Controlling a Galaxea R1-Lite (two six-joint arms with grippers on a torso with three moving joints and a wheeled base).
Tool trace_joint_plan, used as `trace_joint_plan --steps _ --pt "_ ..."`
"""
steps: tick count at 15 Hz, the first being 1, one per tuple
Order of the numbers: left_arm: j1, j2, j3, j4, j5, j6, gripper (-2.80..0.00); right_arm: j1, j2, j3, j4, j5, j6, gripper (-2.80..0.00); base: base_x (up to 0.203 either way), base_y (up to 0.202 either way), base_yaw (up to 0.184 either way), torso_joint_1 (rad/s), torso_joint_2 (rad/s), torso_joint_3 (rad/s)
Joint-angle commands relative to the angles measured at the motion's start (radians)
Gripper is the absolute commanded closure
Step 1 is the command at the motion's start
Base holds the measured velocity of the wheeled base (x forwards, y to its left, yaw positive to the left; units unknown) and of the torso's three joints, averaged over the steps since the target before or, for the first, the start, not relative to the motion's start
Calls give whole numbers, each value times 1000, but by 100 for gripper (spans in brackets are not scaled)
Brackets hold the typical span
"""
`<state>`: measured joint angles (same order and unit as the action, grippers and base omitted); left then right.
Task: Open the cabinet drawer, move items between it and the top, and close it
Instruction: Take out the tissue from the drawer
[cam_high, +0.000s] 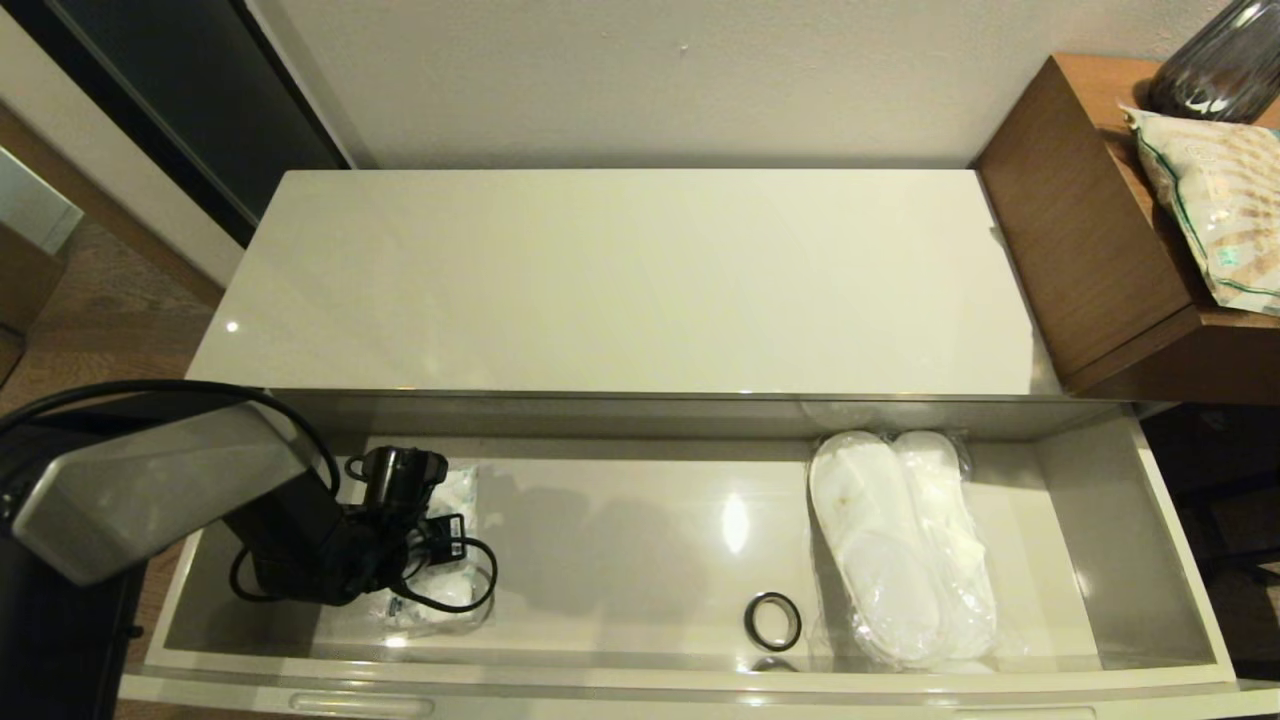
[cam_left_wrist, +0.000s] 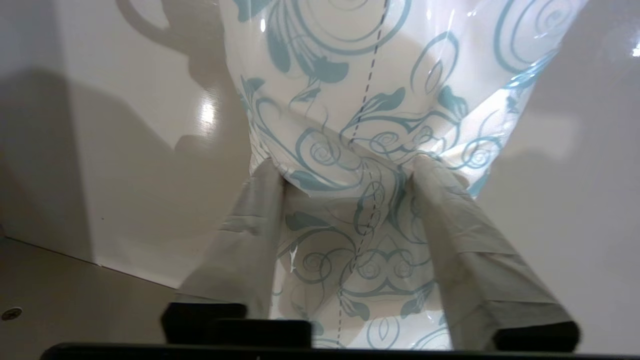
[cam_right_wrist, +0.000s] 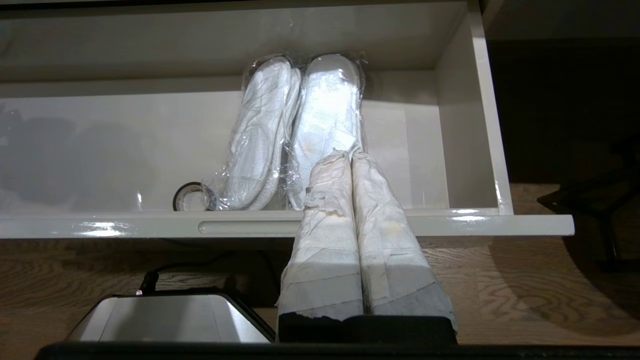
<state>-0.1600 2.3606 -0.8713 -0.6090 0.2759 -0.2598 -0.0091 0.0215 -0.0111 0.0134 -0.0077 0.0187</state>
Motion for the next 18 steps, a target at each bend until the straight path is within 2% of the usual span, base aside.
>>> trace_joint_plan --steps 1,18 --pt "-7 11 0 -2 3 -3 0 0 0 0 0 0 1 0 0 0 0 0 0 0" --pt "-12 -29 23 -2 6 -7 0 0 0 0 0 0 0 0 0 0 0 0 0 0"
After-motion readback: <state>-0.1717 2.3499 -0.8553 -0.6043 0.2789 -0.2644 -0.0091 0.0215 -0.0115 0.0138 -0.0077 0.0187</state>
